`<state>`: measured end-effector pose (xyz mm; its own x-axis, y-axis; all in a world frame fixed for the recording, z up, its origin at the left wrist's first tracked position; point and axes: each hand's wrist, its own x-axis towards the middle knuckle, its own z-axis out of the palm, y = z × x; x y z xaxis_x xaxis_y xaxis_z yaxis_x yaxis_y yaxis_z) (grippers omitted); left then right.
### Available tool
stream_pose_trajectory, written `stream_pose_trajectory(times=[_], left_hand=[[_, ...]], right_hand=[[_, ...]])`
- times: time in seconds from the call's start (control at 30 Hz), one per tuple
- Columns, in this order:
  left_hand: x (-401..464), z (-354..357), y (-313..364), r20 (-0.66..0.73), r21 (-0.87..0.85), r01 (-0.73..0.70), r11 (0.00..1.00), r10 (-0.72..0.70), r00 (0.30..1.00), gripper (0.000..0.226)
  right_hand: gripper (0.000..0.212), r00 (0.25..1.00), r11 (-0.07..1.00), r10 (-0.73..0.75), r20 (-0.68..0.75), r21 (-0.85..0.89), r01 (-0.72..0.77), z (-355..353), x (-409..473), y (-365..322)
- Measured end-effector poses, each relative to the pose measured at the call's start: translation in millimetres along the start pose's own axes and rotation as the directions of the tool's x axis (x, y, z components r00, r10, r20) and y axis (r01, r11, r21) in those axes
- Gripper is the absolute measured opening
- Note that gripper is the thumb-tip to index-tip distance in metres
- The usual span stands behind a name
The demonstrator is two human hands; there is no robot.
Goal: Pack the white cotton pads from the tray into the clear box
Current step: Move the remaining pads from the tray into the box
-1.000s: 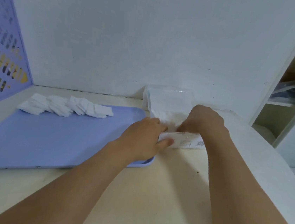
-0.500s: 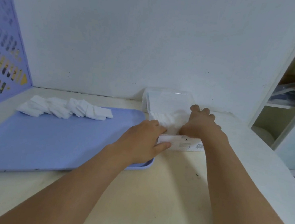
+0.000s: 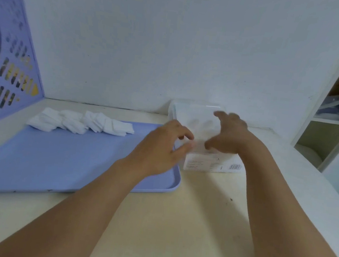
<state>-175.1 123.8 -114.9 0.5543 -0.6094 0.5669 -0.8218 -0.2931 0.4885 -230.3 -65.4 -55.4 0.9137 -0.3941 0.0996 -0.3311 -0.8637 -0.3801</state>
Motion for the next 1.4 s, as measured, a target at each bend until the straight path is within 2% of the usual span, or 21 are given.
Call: stream_pose_trajectory(times=[0.07,0.1,0.13,0.17,0.23,0.27,0.33,0.4,0.47,0.57,0.67,0.8,0.9,1.0,1.1,1.2,1.4], left_hand=[[5,-17,-6,-0.201,0.037,0.026,0.999,-0.018,0.979,0.01],[6,-28,-12,-0.283,0.092,0.077,0.993,-0.048,0.958,0.012],[7,-37,-20,-0.343,0.16,0.16,0.974,-0.097,0.934,0.018],[5,-48,-29,-0.388,0.231,0.281,0.931,-0.176,0.904,0.026],[-2,-72,-51,-0.45,0.284,0.552,0.784,-0.399,0.799,0.044],[-6,-79,-60,-0.455,0.257,0.643,0.722,-0.497,0.739,0.051],[-16,-89,-76,-0.438,0.176,0.725,0.666,-0.607,0.664,0.058],[-23,-89,-87,-0.435,0.119,0.747,0.655,-0.642,0.632,0.058],[-25,-86,-92,-0.45,0.081,0.726,0.682,-0.626,0.638,0.057],[-25,-84,-91,-0.444,-0.047,0.698,0.715,-0.64,0.626,0.057],[-29,-85,-92,-0.402,-0.111,0.73,0.674,-0.703,0.587,0.053],[-31,-87,-95,-0.309,-0.094,0.745,0.66,-0.731,0.608,0.052],[-31,-93,-101,-0.291,-0.115,0.76,0.64,-0.753,0.59,0.052],[-32,-96,-101,-0.289,-0.125,0.767,0.629,-0.763,0.578,0.05],[-32,-95,-98,-0.277,-0.104,0.768,0.632,-0.76,0.588,0.039],[-32,-94,-101,-0.278,-0.094,0.768,0.633,-0.758,0.591,0.045],[-32,-95,-96,-0.265,-0.08,0.78,0.62,-0.768,0.583,0.046]], right_hand=[[0.077,0.938,0.916,-0.291,-0.189,0.229,0.33,2,-12,-26],[0.066,0.886,0.832,-0.391,-0.247,0.317,0.456,9,-19,-43],[0.061,0.857,0.763,-0.447,-0.255,0.391,0.514,20,-25,-58],[0.06,0.849,0.723,-0.481,-0.218,0.449,0.525,35,-30,-70],[0.063,0.85,0.737,-0.521,-0.085,0.459,0.497,67,-39,-88],[0.067,0.857,0.77,-0.516,-0.017,0.43,0.472,81,-41,-90],[0.076,0.87,0.819,-0.489,0.065,0.379,0.431,101,-39,-92],[0.082,0.884,0.846,-0.462,0.067,0.334,0.416,109,-34,-97],[0.08,0.903,0.859,-0.427,0.043,0.333,0.39,114,-26,-108],[0.058,0.914,0.856,-0.405,0.033,0.364,0.367,126,-6,-135],[0.047,0.926,0.889,-0.375,0.051,0.302,0.343,143,15,-157],[0.039,0.933,0.934,-0.354,0.07,0.087,0.348,149,34,-179],[0.016,0.925,0.917,-0.378,0.036,-0.122,0.38,153,39,-193],[0.008,0.903,0.881,-0.43,-0.012,-0.223,0.417,152,39,-195],[0.008,0.886,0.86,-0.461,-0.05,-0.272,0.432,153,40,-192],[0.011,0.891,0.871,-0.45,-0.054,-0.248,0.425,153,42,-189],[0.03,0.92,0.927,-0.36,-0.155,0.049,0.371,142,48,-174]])
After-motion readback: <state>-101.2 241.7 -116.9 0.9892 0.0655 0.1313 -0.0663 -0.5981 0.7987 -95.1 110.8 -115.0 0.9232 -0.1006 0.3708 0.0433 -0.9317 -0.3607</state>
